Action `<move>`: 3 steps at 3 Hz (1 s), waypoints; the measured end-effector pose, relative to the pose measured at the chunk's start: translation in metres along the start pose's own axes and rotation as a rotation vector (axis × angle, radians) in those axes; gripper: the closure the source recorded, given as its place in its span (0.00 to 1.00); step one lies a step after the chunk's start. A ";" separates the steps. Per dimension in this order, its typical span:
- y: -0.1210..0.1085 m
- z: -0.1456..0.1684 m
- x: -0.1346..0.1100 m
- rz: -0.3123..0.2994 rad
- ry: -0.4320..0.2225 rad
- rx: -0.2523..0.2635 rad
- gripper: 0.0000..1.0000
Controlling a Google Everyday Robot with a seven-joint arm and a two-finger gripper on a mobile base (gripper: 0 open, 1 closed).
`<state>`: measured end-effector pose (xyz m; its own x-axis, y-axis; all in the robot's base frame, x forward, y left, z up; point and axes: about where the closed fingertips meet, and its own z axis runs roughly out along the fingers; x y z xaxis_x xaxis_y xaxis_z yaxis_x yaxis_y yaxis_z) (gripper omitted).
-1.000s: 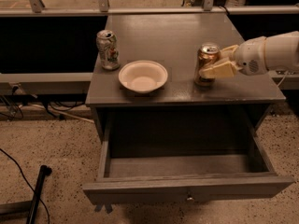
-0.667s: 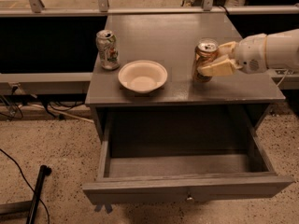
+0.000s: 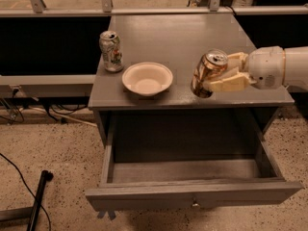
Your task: Place orange can into top drawer
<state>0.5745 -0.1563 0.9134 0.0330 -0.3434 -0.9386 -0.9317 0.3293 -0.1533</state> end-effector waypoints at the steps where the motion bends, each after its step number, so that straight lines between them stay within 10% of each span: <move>1: 0.054 -0.001 0.018 0.107 -0.010 -0.099 1.00; 3: 0.122 -0.021 0.085 0.179 0.312 -0.139 1.00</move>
Offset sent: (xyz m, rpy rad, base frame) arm -0.1387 -0.0327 -0.1025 -0.3730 0.4384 0.0023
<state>0.4559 -0.1638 0.8209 -0.2266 -0.5495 -0.8042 -0.9535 0.2937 0.0680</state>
